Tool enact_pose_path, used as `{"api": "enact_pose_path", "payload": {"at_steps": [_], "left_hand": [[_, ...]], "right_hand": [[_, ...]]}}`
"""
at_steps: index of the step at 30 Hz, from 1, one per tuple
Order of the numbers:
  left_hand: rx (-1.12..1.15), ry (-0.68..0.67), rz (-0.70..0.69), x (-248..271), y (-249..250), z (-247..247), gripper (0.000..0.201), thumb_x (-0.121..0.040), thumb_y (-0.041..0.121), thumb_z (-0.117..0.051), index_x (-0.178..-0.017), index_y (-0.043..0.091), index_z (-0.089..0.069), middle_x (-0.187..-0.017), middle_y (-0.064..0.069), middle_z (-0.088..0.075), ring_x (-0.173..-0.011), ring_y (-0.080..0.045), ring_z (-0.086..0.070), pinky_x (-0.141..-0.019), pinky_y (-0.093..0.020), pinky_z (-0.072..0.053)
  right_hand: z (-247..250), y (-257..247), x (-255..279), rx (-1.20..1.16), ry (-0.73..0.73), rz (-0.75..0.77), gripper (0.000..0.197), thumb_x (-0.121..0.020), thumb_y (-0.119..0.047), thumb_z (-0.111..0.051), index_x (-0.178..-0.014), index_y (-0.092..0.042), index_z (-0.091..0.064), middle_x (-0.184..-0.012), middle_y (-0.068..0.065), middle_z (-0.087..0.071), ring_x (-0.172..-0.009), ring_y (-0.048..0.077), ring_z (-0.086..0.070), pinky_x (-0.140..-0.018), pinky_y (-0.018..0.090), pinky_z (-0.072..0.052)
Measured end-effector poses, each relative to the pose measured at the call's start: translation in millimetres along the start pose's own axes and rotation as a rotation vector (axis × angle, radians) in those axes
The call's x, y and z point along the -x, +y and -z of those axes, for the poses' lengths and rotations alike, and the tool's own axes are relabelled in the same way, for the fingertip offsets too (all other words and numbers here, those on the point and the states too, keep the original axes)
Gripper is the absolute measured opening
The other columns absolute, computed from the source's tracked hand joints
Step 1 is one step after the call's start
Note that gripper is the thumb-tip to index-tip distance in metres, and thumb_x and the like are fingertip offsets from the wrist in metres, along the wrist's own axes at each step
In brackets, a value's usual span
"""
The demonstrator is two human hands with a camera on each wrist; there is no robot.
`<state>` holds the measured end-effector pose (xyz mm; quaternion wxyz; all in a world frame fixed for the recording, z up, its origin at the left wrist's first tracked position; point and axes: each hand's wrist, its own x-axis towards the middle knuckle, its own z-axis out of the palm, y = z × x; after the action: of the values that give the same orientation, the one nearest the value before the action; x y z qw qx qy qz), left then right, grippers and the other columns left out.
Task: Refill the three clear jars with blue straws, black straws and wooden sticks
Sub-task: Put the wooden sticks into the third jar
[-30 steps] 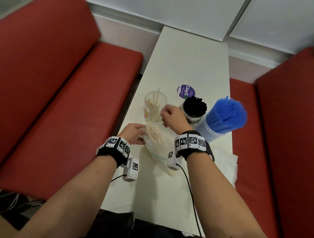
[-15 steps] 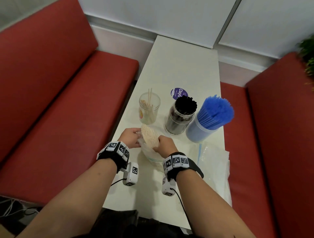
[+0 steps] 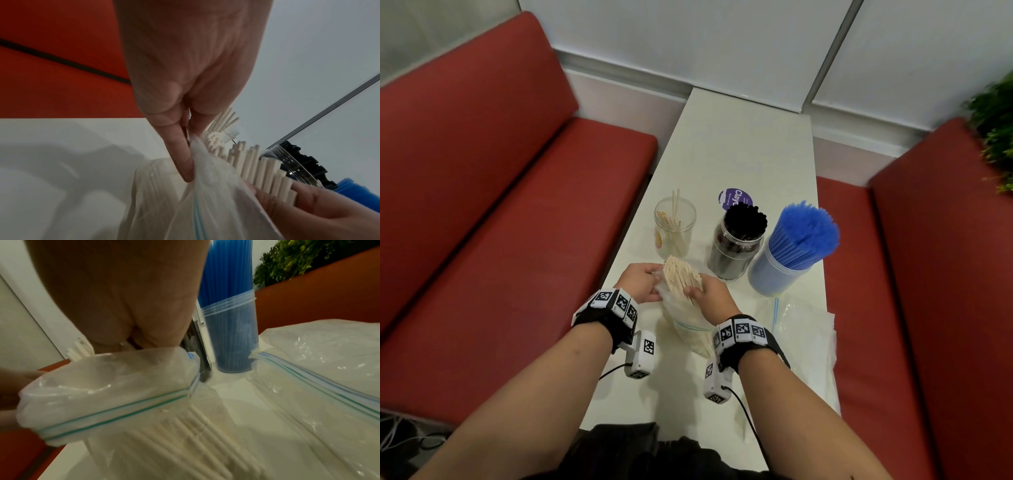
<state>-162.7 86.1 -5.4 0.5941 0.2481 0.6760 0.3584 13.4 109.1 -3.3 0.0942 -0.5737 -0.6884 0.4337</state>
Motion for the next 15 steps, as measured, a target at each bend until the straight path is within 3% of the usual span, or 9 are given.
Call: {"api": "enact_pose_path", "payload": {"at_steps": [4,7,10,15], "left_hand": [[0.015,0.007,-0.004,-2,-1,-2,0.036,-0.102,-0.006,-0.044,-0.133,0.001,-0.06,-0.122,-0.027,-0.065,-0.1,-0.033,-0.065,-0.085,-0.042,-0.055],[0.007,0.004,0.0,-1,1,-2,0.037,-0.101,-0.006,-0.045,-0.134,0.0,-0.059,-0.127,-0.029,-0.063,-0.111,-0.04,-0.064,-0.087,-0.043,-0.055],[-0.004,-0.004,0.005,0,3,-2,0.038,-0.101,-0.008,-0.043,-0.135,0.0,-0.058,-0.129,-0.028,-0.062,-0.121,-0.042,-0.06,-0.088,-0.043,-0.055],[-0.032,-0.021,0.001,-1,4,1,0.043,-0.098,-0.013,-0.04,-0.134,0.0,-0.059,-0.126,-0.027,-0.064,-0.117,-0.04,-0.063,-0.09,-0.044,-0.056]], "right_hand": [[5,-2,-2,-0.048,-0.034,0.016,0.02,-0.097,-0.017,-0.064,-0.109,-0.003,-0.069,-0.104,0.015,-0.072,-0.101,0.032,-0.066,-0.091,0.04,-0.051],[12,-8,-4,-0.149,0.004,0.075,0.013,-0.098,-0.013,-0.061,-0.107,-0.009,-0.07,-0.101,0.009,-0.074,-0.089,0.019,-0.066,-0.082,0.028,-0.048],[10,-8,-7,-0.195,0.038,0.091,0.014,-0.099,-0.01,-0.057,-0.09,-0.02,-0.062,-0.087,-0.001,-0.068,-0.079,0.012,-0.061,-0.079,0.029,-0.045],[4,-2,-13,-0.286,0.067,0.04,0.008,-0.104,-0.018,-0.052,-0.11,-0.016,-0.057,-0.095,-0.003,-0.062,-0.082,0.011,-0.058,-0.08,0.033,-0.049]]}}
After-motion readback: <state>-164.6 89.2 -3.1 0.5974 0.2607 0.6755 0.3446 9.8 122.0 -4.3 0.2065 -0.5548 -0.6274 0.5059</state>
